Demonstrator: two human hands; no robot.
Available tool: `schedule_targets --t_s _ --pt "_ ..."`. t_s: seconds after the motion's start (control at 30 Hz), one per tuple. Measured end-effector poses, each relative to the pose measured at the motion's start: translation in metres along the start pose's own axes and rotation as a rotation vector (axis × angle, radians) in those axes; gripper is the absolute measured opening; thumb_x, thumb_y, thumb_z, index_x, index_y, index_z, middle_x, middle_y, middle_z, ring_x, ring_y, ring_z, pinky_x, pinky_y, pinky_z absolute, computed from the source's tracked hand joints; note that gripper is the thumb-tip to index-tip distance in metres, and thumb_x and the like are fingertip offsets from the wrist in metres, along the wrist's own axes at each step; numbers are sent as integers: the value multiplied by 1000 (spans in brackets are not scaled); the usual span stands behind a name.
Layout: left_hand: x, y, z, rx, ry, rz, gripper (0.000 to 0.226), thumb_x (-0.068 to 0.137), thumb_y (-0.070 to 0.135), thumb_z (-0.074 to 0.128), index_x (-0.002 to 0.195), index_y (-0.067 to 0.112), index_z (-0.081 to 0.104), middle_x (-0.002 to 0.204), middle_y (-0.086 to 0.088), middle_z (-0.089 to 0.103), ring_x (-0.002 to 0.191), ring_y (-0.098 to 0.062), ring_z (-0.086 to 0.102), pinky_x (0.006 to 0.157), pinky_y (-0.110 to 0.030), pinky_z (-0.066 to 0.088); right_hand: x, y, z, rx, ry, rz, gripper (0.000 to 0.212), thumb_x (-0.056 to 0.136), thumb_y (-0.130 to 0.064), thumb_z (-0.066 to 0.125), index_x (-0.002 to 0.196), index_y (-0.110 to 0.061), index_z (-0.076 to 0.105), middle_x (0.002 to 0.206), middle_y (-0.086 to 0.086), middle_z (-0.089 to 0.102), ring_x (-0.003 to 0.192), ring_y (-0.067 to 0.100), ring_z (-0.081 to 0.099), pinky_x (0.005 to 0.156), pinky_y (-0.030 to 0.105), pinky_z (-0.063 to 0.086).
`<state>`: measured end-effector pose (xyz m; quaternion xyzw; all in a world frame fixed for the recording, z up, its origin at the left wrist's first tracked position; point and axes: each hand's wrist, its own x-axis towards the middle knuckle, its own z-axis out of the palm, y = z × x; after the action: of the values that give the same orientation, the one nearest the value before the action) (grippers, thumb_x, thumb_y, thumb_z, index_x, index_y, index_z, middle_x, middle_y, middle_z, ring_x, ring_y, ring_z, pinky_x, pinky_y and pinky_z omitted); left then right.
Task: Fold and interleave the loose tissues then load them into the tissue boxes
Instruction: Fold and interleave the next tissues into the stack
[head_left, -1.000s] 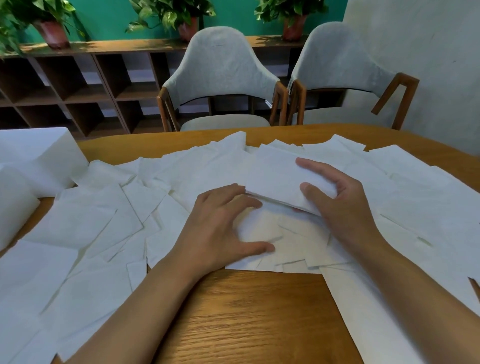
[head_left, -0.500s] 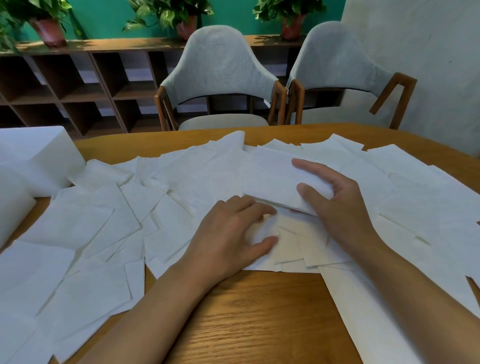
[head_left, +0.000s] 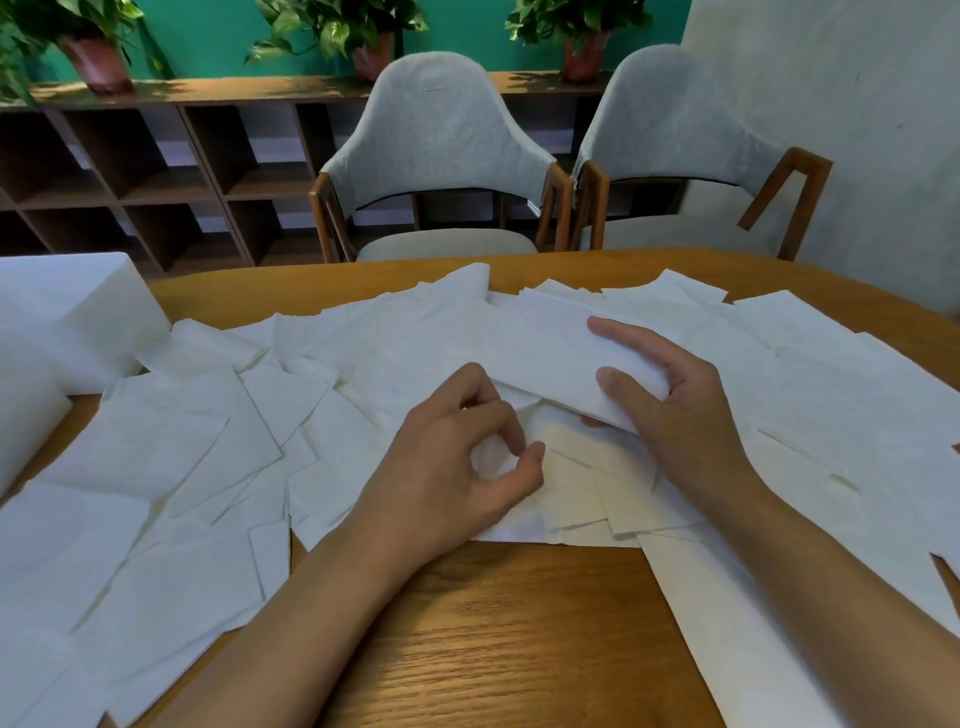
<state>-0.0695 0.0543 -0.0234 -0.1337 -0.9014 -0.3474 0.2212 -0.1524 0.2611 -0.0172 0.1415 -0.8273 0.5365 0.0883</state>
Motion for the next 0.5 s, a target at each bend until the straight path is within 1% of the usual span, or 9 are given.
schedule_targets --t_s 0.03,0.1,0.17,0.23,0.27,0.3,0.37,0.43,0.5 --pt "0 -2 0 31 27 -29 11 89 27 79 84 20 73 91 9 49 84 -12 55 68 -14 42 0 0 0 6 -1 -8 35 99 -24 61 129 -42 61 129 -33 48 106 -30 39 80 -7 34" --pt "2 -7 0 42 49 -85 13 87 18 83 90 21 71 95 9 51 88 -5 54 72 -9 40 0 1 0 11 -2 -15 35 99 -24 61 129 -43 61 126 -37 47 105 -33 38 82 -6 32" --pt "3 -7 -1 18 41 -92 23 88 9 79 104 24 71 105 10 59 96 0 57 81 -5 39 0 3 1 1 3 -18 35 100 -25 60 129 -44 61 123 -43 45 107 -32 38 88 -1 32" --pt "4 -4 -3 -27 9 -61 34 89 3 74 115 25 73 116 13 67 111 2 60 92 -6 40 1 3 0 13 2 -21 35 101 -24 58 128 -46 60 125 -44 45 114 -24 41 91 6 39" --pt "4 -3 -5 -54 -15 -57 36 90 2 72 116 26 75 117 16 71 112 4 62 95 -8 41 1 3 0 22 1 -27 37 102 -23 56 130 -46 59 128 -43 45 117 -21 42 93 8 41" --pt "4 -1 -7 -82 -42 -67 36 90 2 71 115 29 77 115 18 73 109 6 63 94 -10 44 1 2 -1 17 3 -40 39 102 -22 55 132 -46 58 131 -42 44 118 -21 41 95 8 40" --pt "4 3 -11 -151 -88 -109 40 93 5 69 117 36 76 115 25 73 97 7 67 86 -9 46 1 3 -2 -18 22 -59 41 102 -21 55 136 -45 54 138 -35 45 119 -22 39 99 7 34" --pt "5 8 -17 -256 -115 -142 43 93 3 69 118 39 71 119 28 70 104 2 69 91 -6 44 2 3 -2 -46 34 -55 38 102 -22 56 132 -46 56 138 -32 48 116 -22 39 96 5 30" --pt "7 12 -23 -364 -114 -170 41 92 0 70 110 37 74 115 27 71 109 0 69 96 -10 46 2 1 -1 -43 12 -46 31 101 -26 58 125 -46 60 129 -38 50 113 -24 42 91 3 31"
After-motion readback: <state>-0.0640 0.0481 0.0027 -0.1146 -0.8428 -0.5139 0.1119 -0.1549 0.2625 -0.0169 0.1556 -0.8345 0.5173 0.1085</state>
